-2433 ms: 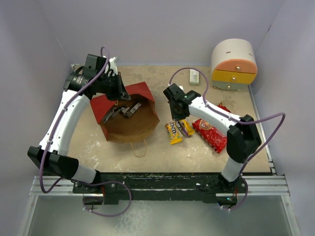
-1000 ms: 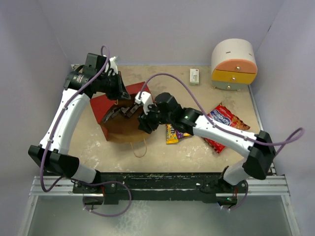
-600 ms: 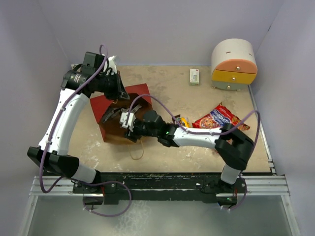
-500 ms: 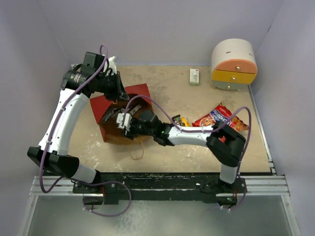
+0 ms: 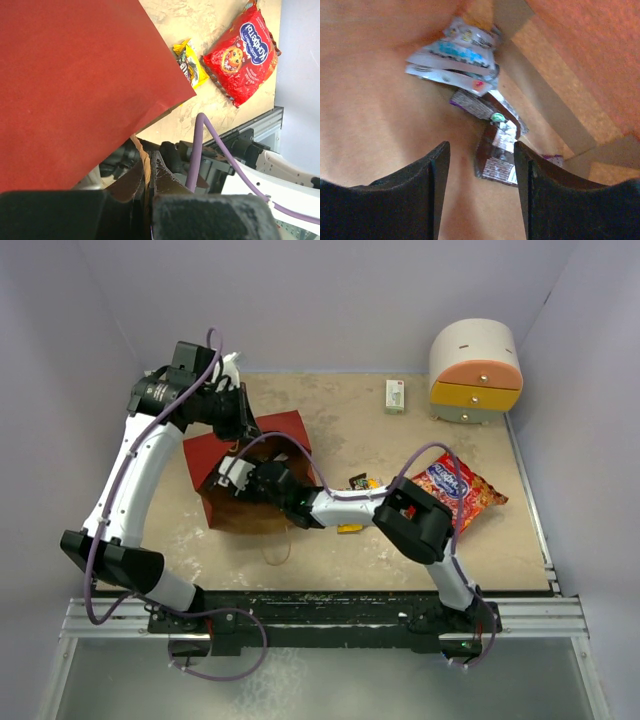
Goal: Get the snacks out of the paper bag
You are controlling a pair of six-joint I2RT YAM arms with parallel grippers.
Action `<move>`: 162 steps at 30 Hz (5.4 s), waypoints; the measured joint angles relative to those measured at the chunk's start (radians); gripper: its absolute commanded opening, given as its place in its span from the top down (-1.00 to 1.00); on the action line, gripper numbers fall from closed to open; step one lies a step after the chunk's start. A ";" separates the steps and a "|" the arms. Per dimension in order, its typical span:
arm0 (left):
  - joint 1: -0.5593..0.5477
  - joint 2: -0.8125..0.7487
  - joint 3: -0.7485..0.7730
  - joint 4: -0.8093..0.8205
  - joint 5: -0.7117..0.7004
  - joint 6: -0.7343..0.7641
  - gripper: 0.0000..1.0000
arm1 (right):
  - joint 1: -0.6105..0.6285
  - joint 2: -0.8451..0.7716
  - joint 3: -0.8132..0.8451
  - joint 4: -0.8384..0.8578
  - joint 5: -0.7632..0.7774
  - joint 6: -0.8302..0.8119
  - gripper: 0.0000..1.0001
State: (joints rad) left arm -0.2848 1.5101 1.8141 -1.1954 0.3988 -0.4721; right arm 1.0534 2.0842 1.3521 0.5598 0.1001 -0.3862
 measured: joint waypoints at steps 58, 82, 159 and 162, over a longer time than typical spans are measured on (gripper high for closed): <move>0.000 0.037 0.037 0.019 0.053 0.019 1.00 | -0.047 -0.098 -0.055 -0.158 0.044 0.259 1.00; -0.003 0.010 0.006 0.058 0.005 -0.024 1.00 | -0.038 -0.488 -0.461 -0.079 -0.126 0.396 1.00; 0.003 0.035 0.006 0.069 0.118 -0.014 1.00 | -0.026 -0.025 -0.108 -0.167 0.200 0.444 0.23; 0.003 0.040 0.006 0.062 0.113 -0.014 1.00 | -0.026 -0.071 -0.134 -0.172 0.173 0.444 0.24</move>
State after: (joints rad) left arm -0.2817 1.5505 1.8198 -1.1332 0.5117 -0.4862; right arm 1.0275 2.0136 1.2179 0.3874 0.2733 0.0578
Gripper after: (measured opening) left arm 0.004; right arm 0.387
